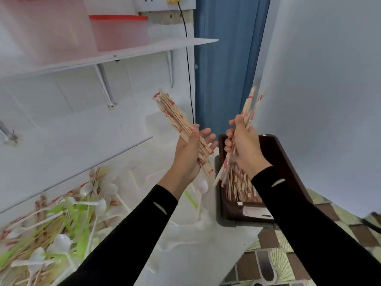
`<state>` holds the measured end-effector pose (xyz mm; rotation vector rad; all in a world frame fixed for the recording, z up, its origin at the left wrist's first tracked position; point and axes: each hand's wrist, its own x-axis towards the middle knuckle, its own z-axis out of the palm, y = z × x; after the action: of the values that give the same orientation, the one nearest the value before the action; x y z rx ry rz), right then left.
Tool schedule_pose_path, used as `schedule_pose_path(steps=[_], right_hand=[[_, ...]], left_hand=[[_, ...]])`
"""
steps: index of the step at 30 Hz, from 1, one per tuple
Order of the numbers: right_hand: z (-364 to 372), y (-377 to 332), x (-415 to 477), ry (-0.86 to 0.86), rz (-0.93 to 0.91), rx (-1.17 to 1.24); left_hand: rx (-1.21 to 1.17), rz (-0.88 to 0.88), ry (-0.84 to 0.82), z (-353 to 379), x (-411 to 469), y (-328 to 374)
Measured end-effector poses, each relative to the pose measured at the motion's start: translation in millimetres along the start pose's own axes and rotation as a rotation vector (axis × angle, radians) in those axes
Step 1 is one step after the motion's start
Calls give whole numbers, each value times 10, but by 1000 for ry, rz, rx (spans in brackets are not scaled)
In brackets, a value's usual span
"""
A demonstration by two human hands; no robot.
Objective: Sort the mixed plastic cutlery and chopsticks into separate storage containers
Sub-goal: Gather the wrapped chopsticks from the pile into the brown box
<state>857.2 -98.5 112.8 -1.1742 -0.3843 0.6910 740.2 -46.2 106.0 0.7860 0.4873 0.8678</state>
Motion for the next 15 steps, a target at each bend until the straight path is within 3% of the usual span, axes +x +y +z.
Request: schedule_pose_path(steps=[6,12,15], right_hand=[[-694,-133,437,-15,87,-193],[-1374,343,544,-22,276,-394],[-1482,550,621,-29,290,-662]], left_hand=[[116,-71,-89,415,303,-652],[477,-359,-88,577,438,-1493],[701,-406,-136,511,503,-1602]])
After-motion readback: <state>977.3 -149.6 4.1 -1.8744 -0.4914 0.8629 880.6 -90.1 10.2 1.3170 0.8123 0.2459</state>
